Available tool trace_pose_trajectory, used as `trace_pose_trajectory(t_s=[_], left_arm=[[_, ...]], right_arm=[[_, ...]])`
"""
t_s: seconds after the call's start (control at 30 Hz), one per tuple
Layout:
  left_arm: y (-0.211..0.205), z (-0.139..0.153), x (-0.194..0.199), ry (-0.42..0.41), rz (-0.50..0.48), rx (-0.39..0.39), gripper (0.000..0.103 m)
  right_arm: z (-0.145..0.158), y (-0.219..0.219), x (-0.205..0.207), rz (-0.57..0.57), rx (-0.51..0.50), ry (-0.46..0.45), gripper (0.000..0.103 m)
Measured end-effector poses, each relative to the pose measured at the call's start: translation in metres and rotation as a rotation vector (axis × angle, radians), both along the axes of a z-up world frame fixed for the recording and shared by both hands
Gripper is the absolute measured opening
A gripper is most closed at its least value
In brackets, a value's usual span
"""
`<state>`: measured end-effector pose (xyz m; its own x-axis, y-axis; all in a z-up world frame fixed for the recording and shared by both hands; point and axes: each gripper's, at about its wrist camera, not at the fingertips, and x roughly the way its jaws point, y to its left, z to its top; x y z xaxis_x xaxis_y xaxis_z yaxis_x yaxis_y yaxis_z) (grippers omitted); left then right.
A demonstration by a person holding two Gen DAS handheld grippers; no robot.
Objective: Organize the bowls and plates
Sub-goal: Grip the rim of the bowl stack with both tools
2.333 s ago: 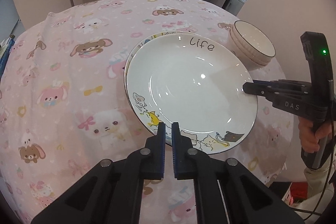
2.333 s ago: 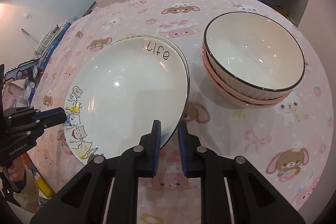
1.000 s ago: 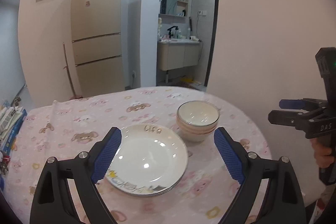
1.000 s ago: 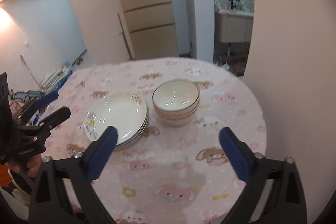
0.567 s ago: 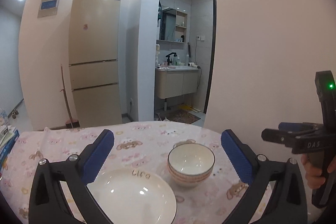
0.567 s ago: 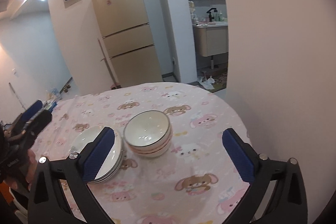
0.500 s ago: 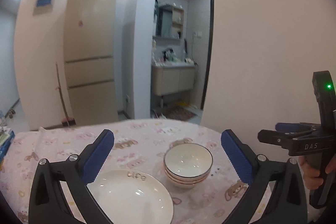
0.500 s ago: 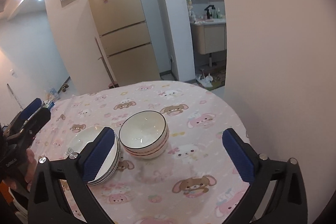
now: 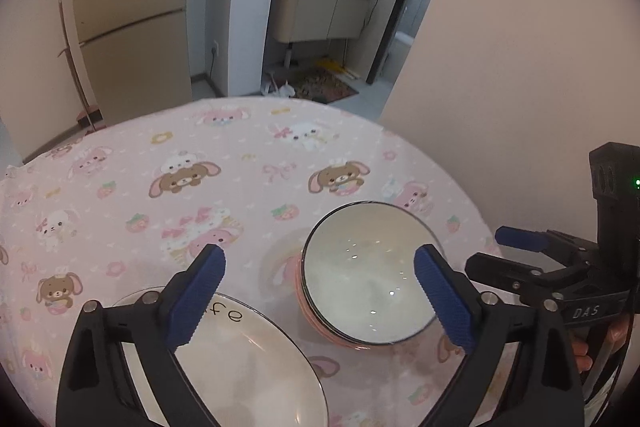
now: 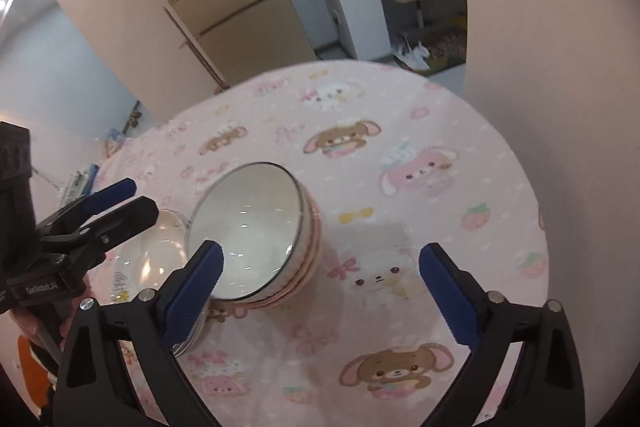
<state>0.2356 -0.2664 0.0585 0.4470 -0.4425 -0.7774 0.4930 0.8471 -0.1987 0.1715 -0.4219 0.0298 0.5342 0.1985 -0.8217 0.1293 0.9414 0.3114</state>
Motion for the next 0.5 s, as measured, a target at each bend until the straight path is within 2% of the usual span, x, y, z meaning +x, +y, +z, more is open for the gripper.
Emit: trace_pose_trajectory(t_s=[0.17,0.3,0.47,0.5], left_arm=[[-0.006,-0.028,0.025,0.055,0.002,0.054,0.097],[-0.005,-0.047,0.042,0.134,0.011,0.035,0.096],[-0.013,-0.06,0.058,0.233,-0.042,0.014,0.084],[-0.013,-0.062,0.059,0.249,-0.046,0.015,0.078]], right_arm=[[-0.023,-0.001,0.019,0.01,0.01,0.051,0.095],[-0.038,0.005,0.032,0.048,0.021,0.076,0.086],[-0.058,0.022,0.046,0.105,0.057,0.126,0.084],[-0.062,0.024,0.048,0.115,0.075,0.138,0.083]])
